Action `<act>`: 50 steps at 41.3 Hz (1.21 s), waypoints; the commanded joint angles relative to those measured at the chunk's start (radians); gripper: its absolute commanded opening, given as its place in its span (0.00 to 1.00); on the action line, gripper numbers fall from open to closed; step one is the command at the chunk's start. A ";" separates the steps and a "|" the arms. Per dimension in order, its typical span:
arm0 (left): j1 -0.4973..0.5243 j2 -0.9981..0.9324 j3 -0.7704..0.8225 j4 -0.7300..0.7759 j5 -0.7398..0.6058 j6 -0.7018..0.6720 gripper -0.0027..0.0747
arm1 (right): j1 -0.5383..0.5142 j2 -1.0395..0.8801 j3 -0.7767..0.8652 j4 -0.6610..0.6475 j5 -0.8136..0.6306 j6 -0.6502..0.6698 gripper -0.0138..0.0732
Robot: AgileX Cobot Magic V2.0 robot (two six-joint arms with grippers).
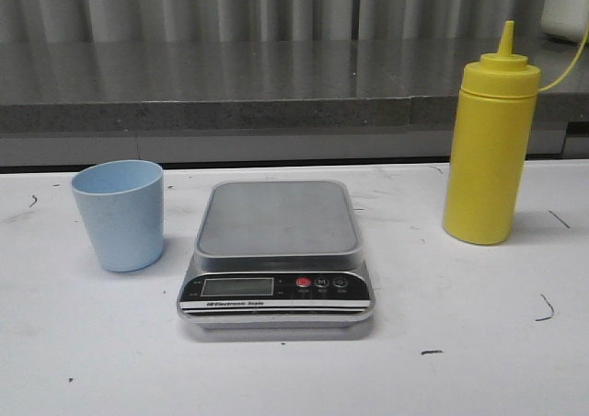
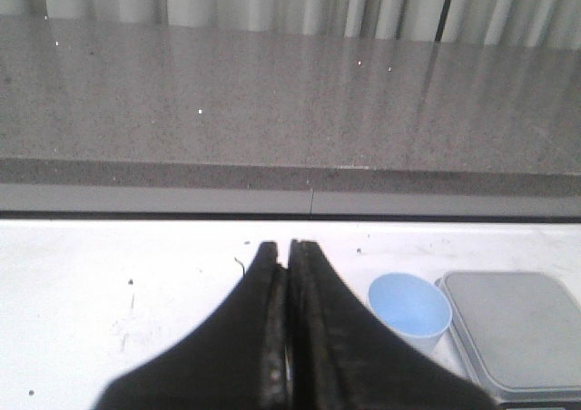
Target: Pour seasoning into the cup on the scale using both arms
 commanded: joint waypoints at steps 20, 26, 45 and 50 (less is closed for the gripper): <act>0.001 0.050 0.042 -0.005 -0.058 -0.008 0.06 | 0.000 0.138 -0.026 -0.019 0.013 -0.070 0.23; 0.001 0.088 0.005 -0.005 -0.039 -0.008 0.36 | 0.000 0.149 -0.026 -0.019 0.012 -0.075 0.60; -0.055 0.501 -0.250 -0.110 0.108 0.158 0.67 | 0.000 0.149 -0.026 -0.019 0.010 -0.075 0.73; -0.097 0.629 -0.317 -0.110 0.137 0.174 0.67 | 0.000 0.149 -0.026 -0.019 0.010 -0.075 0.73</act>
